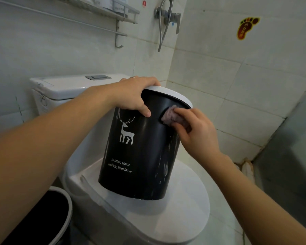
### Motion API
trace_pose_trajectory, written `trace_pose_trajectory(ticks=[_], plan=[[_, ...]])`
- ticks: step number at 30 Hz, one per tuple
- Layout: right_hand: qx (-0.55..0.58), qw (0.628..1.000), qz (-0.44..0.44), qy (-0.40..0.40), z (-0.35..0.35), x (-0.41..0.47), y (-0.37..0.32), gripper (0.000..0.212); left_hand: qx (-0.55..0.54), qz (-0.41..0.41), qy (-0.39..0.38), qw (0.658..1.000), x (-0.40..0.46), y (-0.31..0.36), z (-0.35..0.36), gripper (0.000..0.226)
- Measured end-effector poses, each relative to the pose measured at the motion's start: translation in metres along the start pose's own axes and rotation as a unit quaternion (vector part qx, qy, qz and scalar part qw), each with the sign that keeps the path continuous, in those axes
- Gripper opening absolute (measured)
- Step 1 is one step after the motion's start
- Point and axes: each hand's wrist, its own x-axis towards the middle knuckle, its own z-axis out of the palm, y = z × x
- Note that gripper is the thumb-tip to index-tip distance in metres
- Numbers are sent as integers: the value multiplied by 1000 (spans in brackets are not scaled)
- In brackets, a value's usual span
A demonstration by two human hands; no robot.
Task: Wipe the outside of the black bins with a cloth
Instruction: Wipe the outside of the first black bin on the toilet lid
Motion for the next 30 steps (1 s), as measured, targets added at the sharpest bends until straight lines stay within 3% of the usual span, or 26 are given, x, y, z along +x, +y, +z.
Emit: trace_pose_trajectory(ticks=[10, 16, 21, 25, 30], plan=[[11, 985, -148, -87, 3, -56, -5, 29, -11, -5, 0, 1000, 0, -1, 0, 68], [-7, 1000, -22, -6, 7, -25, -5, 32, -11, -6, 0, 1000, 1, -1, 0, 66], [20, 995, -90, -25, 13, -55, -6, 30, -16, -3, 2, 1000, 2, -1, 1, 67], [33, 998, -54, -1, 20, -70, -8, 31, -13, -5, 6, 1000, 0, 0, 0, 77], [59, 997, -54, 5, 24, -74, -13, 31, 6, -9, 6, 1000, -2, -2, -2, 70]])
